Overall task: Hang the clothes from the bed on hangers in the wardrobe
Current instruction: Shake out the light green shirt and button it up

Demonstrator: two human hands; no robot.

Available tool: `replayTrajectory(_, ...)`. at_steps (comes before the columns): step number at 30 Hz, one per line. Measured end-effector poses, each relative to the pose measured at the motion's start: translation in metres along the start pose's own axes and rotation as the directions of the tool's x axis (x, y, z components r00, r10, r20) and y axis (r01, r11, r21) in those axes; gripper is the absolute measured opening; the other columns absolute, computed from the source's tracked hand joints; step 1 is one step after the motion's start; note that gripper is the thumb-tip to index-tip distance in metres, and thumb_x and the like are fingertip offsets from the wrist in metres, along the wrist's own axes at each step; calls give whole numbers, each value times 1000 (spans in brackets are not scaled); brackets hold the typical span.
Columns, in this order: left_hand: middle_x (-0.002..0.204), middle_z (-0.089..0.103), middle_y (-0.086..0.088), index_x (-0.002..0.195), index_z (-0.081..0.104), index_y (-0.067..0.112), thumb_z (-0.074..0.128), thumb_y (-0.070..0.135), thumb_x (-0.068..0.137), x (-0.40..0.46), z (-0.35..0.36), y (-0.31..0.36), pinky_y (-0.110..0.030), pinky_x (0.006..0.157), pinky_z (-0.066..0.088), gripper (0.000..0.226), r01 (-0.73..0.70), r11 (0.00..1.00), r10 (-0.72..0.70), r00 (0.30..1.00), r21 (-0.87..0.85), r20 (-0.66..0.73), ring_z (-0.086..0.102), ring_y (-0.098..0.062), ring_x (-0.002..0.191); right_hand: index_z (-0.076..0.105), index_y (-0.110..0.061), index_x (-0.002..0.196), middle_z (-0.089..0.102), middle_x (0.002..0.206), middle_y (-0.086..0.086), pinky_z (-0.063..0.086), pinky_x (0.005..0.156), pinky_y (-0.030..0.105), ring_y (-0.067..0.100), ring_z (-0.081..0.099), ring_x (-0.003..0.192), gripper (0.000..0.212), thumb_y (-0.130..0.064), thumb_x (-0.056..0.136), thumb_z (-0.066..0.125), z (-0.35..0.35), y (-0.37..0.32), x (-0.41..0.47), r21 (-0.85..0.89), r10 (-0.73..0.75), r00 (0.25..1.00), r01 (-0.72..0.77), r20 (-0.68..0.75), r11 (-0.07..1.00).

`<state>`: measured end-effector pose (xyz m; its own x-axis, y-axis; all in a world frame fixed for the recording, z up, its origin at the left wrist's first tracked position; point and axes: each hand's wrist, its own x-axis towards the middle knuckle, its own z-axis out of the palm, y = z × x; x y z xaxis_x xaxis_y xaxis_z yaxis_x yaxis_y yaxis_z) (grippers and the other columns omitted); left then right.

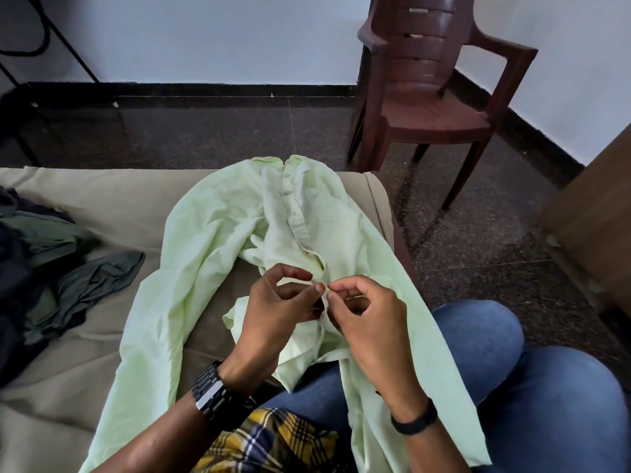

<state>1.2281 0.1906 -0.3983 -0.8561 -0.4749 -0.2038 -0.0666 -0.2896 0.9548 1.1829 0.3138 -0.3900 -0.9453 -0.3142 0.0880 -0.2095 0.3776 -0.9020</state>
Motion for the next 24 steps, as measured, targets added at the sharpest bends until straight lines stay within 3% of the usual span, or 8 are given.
replayTrajectory(5,76,73,-10,98,59,6,71,0,80,1,1,2,-23,61,53,23,23,1000,-22,998,-8,54,68,-16,65,72,-21,90,68,77,-22,45,58,5,-6,65,71,10,-25,81,75,-2,4,-1,156,60,998,-60,5,986)
replayTrajectory(10,74,71,-10,96,60,6,63,-4,86,4,0,1,-27,65,55,15,24,999,-23,999,-32,47,67,-19,66,71,-23,94,69,79,-13,47,64,6,-3,65,77,14,-18,82,74,-1,6,-3,163,22,999,-25,23,986)
replayTrajectory(14,78,70,-14,96,59,6,68,-6,81,2,1,-1,-35,73,58,21,28,998,-25,998,-50,65,67,-25,71,70,-26,94,67,85,-10,51,66,11,1,65,78,17,-28,79,76,-2,5,-4,164,34,999,-35,8,986)
replayTrajectory(19,76,71,-15,96,59,3,69,-6,80,3,2,-3,-36,69,59,20,50,997,-47,998,-61,52,68,-26,68,67,-26,98,66,87,-16,54,71,21,3,65,78,19,-17,82,71,-2,4,-5,-1,-22,999,22,-36,1000)
replayTrajectory(24,71,70,-15,94,57,3,70,-6,79,4,3,1,-32,58,56,22,92,993,-88,995,-71,53,68,-24,62,64,-34,97,68,87,-16,52,70,16,2,64,74,27,-13,83,71,-3,6,-6,105,1,996,9,-93,994)
